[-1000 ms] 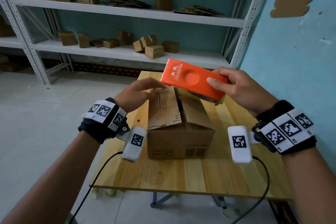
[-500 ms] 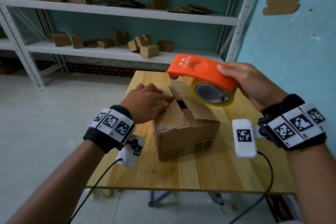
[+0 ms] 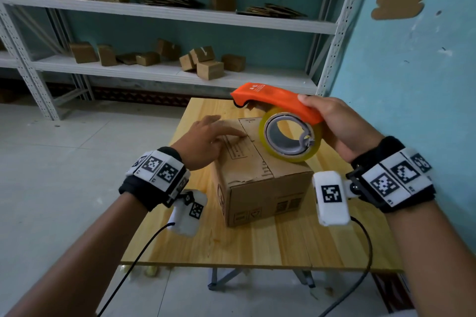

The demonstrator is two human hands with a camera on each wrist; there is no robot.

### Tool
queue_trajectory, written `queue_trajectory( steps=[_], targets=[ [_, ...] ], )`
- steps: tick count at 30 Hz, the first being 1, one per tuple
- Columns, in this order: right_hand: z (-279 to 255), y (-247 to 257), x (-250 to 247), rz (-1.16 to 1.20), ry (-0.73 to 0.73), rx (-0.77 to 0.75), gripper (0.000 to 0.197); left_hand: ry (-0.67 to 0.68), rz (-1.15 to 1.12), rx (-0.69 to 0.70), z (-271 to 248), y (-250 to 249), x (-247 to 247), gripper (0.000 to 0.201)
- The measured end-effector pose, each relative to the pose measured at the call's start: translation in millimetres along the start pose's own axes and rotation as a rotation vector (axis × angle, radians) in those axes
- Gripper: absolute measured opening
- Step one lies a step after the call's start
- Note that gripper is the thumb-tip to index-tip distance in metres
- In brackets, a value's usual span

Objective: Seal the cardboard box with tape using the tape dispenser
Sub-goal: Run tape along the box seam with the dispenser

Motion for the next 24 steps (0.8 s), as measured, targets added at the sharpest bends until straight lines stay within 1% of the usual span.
queue_trajectory(
  steps=[3, 5, 8, 10, 12, 14, 17, 20, 24],
  targets=[
    [-1, -1, -1, 0.003, 0.019, 0.015, 0.034, 0.016, -0.031, -0.025, 1, 4, 3, 0.039],
    [-2, 0, 1, -0.005, 0.029, 0.01, 0.032, 0.012, 0.04, -0.034, 2, 5, 3, 0.034],
    [-4, 4, 2, -0.018, 0.041, 0.006, 0.031, 0.04, 0.089, -0.077, -3, 7, 1, 0.031],
    [-4, 7, -3, -0.042, 0.012, 0.002, 0.039, 0.054, 0.094, -0.107, -7, 6, 0, 0.033],
    [-4, 10, -9, -0.081, -0.019, -0.015, 0.046, 0.029, 0.113, -0.117, -10, 4, -3, 0.035],
    [-4, 12, -13, -0.118, -0.037, -0.029, 0.046, 0.005, 0.14, -0.118, -12, 1, -5, 0.037],
    [-4, 11, -17, -0.136, -0.049, -0.021, 0.04, 0.018, 0.204, -0.104, -13, -3, -6, 0.038],
    [-6, 12, -22, -0.18, -0.066, -0.025, 0.034, 0.088, 0.19, -0.083, -17, -7, -7, 0.037],
    [-8, 14, -29, -0.232, -0.081, -0.031, 0.044, 0.174, 0.064, 0.033, -20, -21, -1, 0.033]
  ],
)
Point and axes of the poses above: each hand's wrist, its own z-axis towards the middle knuckle, its own x-axis out of the palm, y = z × x, the point moved 10 cm from there along z, towards the middle knuckle, and after that the axes turned 2 degrees about -z, right-handed, at the moved point
